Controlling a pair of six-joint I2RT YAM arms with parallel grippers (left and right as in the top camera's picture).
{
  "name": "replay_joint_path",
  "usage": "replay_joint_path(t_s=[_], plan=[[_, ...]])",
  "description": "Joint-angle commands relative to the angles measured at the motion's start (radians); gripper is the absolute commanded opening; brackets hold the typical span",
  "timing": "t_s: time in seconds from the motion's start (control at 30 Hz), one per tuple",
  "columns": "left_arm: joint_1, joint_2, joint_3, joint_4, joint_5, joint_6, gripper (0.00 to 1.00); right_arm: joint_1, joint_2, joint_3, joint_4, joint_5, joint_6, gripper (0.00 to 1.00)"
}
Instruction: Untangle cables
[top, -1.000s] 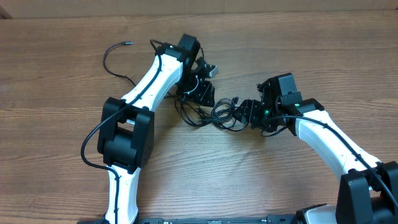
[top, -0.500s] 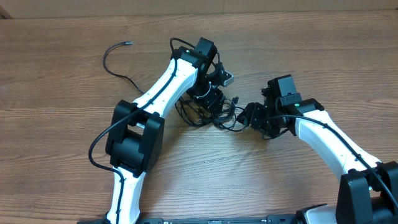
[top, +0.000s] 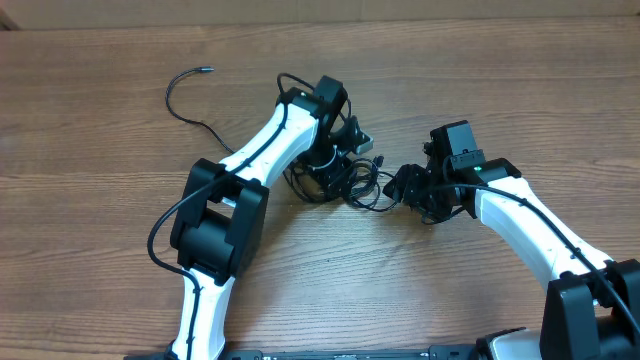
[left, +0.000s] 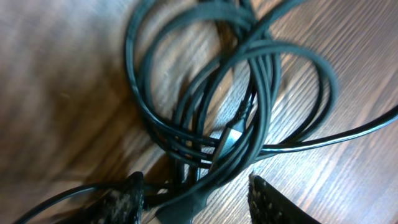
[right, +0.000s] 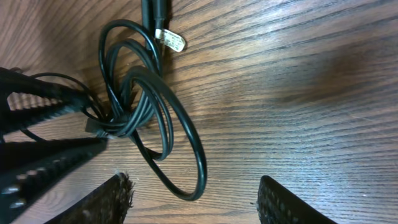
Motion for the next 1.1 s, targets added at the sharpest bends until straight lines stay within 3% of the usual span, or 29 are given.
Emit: replay_joint_path(t_s=[0.0, 0.3, 0.47, 0.77, 0.87, 0.9, 1.07], plan=[[-0.016, -0.002, -0.048, 0.012, -0.003, 0.030, 0.53, 0.003, 0.003, 0.029, 0.002, 0.011, 0.007, 0.63], [-0.022, -0.002, -0.051, -0.012, -0.003, 0.026, 0.38, 0.003, 0.003, 0.029, 0.002, 0.011, 0.007, 0.63], [-0.021, -0.002, -0.046, -0.019, 0.000, 0.019, 0.04, 0.003, 0.003, 0.029, 0.002, 0.011, 0.007, 0.63], [-0.013, -0.003, 0.064, -0.031, 0.008, -0.035, 0.05, 0.003, 0.003, 0.029, -0.002, 0.011, 0.007, 0.63], [-0.013, -0.003, 0.074, -0.029, 0.001, -0.035, 0.36, 0.003, 0.003, 0.029, -0.002, 0.011, 0.007, 0.63], [-0.013, -0.003, 0.074, -0.030, 0.000, -0.038, 0.41, 0.003, 0.003, 0.029, -0.002, 0.011, 0.007, 0.64], [-0.017, -0.002, 0.068, -0.027, 0.002, -0.054, 0.44, 0.003, 0.003, 0.029, -0.002, 0.011, 0.007, 0.63]])
